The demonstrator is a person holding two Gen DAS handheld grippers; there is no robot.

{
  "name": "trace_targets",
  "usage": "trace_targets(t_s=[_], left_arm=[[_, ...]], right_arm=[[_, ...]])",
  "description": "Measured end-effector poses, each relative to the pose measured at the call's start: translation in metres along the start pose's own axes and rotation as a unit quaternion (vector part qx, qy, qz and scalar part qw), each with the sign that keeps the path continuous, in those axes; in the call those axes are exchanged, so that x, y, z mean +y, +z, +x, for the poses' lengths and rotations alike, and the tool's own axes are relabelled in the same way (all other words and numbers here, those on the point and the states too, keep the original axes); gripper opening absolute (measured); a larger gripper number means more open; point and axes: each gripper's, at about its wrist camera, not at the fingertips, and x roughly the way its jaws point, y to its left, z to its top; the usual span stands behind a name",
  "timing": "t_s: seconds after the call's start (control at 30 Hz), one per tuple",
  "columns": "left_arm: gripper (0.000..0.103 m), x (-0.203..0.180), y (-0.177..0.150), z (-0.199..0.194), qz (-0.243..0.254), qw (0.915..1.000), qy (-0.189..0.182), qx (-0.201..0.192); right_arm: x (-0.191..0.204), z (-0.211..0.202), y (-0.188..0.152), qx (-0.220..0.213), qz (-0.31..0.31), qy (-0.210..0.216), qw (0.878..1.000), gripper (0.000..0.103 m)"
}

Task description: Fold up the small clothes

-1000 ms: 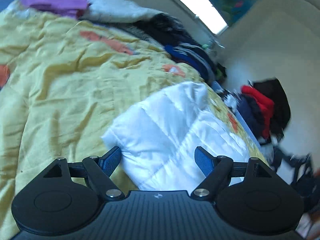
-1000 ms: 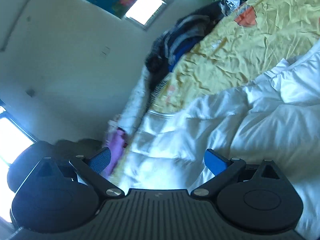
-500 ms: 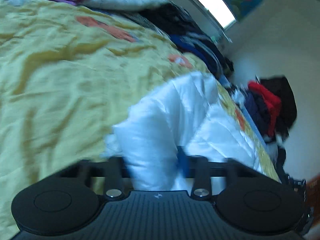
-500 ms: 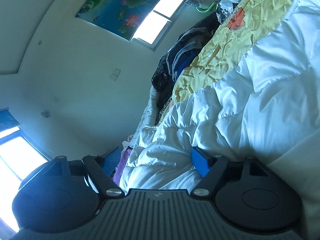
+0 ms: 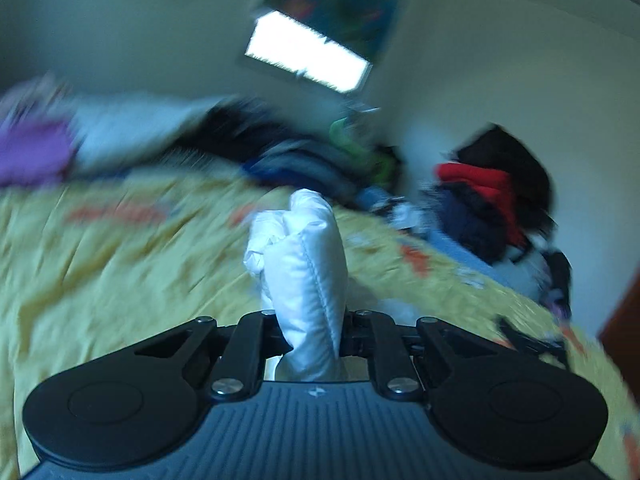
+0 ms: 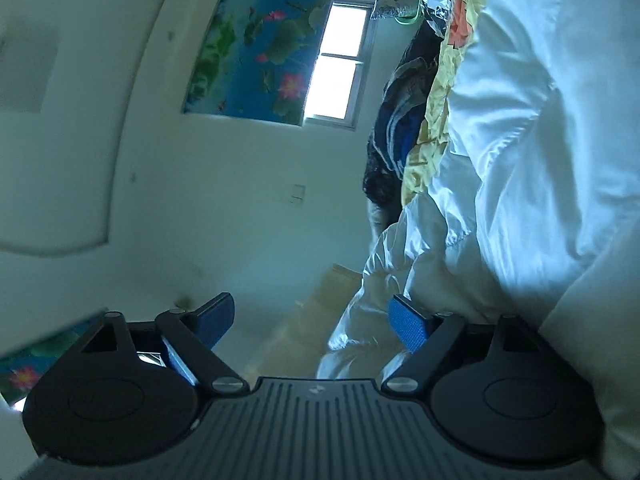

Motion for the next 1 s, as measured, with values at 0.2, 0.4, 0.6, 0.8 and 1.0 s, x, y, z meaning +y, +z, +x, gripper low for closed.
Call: trace_targets(t_s=[0.2,0.4,0.6,0.8,1.0], left_arm=[[0.014,-0.063,-0.009,-0.012,0.104,0.9925,-0.047,-0.044],[0.014,-0.068,-0.012,-0.009,0.111,0.9913,-0.055,-0.043],[0.014,-0.087,-0.029,-0.015,0.167,0.9802,-0.094,-0.048],[0.014,-0.113,-0.04,-0.023,0.223,0.9643,-0.135,-0.047],[0.014,-0.149,-0.059,-0.025,0.278,0.9419,-0.186,-0.034]], right_arm=[[0.007,-0.008,0.014,-0.003,0.101,-0.036,0.994,0.085],[0.061,-0.014,0.024,0.068,-0.028,-0.165,0.984,0.07],[0.045,0.024,0.0,0.171,-0.145,-0.303,0.926,0.037],[0.073,-0.008,0.019,0.12,-0.09,-0.271,0.951,0.065],[0.116,-0.1,0.045,0.02,-0.08,-0.241,0.967,0.08]])
